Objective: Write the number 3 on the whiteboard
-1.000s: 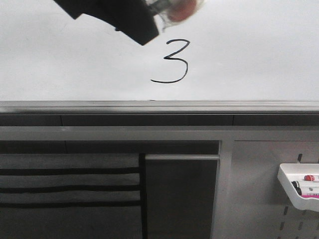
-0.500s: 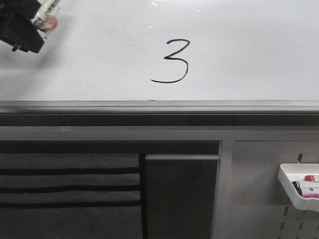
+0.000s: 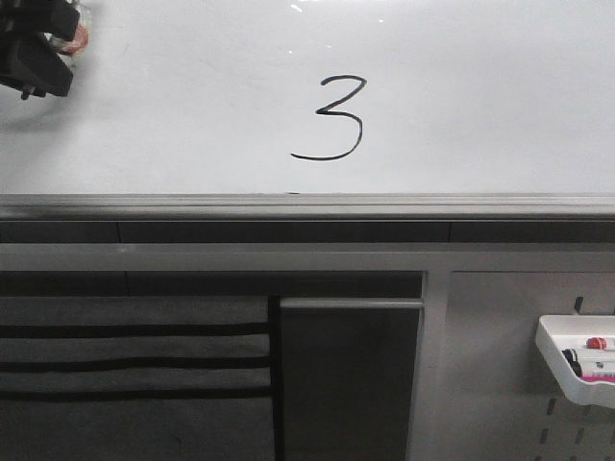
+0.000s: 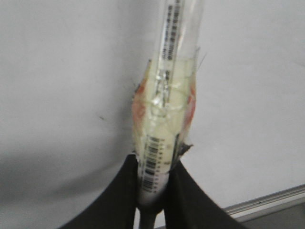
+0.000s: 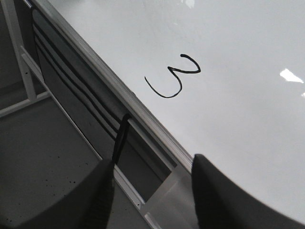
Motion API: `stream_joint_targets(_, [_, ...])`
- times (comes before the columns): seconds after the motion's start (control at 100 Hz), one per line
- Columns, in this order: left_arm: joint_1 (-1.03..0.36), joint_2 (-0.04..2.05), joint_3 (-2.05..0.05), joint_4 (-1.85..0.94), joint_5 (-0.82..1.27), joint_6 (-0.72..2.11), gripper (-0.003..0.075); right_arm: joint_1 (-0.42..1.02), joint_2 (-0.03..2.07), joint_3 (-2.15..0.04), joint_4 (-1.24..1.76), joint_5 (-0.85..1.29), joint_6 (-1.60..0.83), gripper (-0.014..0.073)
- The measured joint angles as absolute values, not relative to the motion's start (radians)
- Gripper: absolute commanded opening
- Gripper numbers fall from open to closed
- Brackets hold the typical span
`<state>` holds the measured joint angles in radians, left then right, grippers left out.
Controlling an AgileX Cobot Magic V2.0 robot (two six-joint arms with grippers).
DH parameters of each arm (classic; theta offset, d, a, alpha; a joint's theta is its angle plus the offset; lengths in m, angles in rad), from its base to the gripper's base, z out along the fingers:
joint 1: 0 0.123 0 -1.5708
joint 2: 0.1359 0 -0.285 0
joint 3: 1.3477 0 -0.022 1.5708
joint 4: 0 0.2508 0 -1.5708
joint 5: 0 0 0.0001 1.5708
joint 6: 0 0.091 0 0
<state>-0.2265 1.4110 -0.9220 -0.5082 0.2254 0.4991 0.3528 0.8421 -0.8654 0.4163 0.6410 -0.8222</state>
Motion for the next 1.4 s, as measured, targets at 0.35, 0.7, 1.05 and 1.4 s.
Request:
stream_joint_targets(0.35, [-0.227, 1.487, -0.922, -0.512, 0.225, 0.499, -0.0018, 0.353, 0.842, -0.865, 0.424, 0.643, -0.822, 0.033])
stream_joint_targets(0.7, [-0.227, 1.487, -0.922, -0.512, 0.225, 0.499, 0.0185, 0.353, 0.842, -0.865, 0.424, 0.647, -0.82, 0.033])
stream_joint_targets(1.05, [-0.227, 1.487, -0.922, -0.516, 0.243, 0.499, 0.0426, 0.353, 0.842, -0.865, 0.428, 0.665, -0.82, 0.033])
stream_joint_targets(1.4, [-0.227, 1.431, -0.922, -0.461, 0.324, 0.499, 0.0426, 0.353, 0.848, -0.865, 0.434, 0.7, -0.754, 0.033])
